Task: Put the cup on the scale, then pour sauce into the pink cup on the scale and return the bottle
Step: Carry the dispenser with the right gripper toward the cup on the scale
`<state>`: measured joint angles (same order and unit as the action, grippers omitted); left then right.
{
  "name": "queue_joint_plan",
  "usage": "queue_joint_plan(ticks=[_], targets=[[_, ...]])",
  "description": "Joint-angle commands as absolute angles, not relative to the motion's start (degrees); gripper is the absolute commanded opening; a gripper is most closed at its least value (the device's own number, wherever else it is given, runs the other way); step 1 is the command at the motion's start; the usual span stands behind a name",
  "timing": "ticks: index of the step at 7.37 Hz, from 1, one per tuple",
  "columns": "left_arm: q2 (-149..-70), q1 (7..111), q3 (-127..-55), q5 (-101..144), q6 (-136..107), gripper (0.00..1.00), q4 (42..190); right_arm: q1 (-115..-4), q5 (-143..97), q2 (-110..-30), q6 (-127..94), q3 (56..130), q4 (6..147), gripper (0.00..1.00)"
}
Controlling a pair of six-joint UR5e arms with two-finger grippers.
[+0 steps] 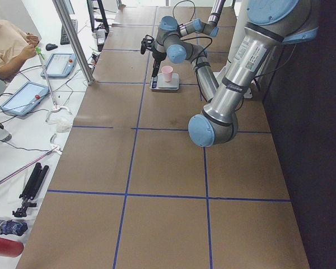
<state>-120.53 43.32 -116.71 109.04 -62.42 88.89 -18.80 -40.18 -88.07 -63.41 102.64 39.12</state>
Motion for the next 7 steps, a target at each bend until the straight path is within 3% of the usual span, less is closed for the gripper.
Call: queue_joint_plan(ticks=[1,6,7], targets=[[-120.3,43.3,-116.8,109.0,-62.5,0.99,88.9,-18.7,-40.3,-85.4,-59.1,104.2,39.3,0.0],[-120.1,43.4,-116.8,109.0,-62.5,0.99,88.9,-12.5,-33.9,-80.7,-55.7,103.9,44.0,0.0],[-120.1,43.4,-116.8,109.0,-62.5,0.99,88.9,-12.0,-32.7,-76.0,-52.2,103.7,47.3,0.0]])
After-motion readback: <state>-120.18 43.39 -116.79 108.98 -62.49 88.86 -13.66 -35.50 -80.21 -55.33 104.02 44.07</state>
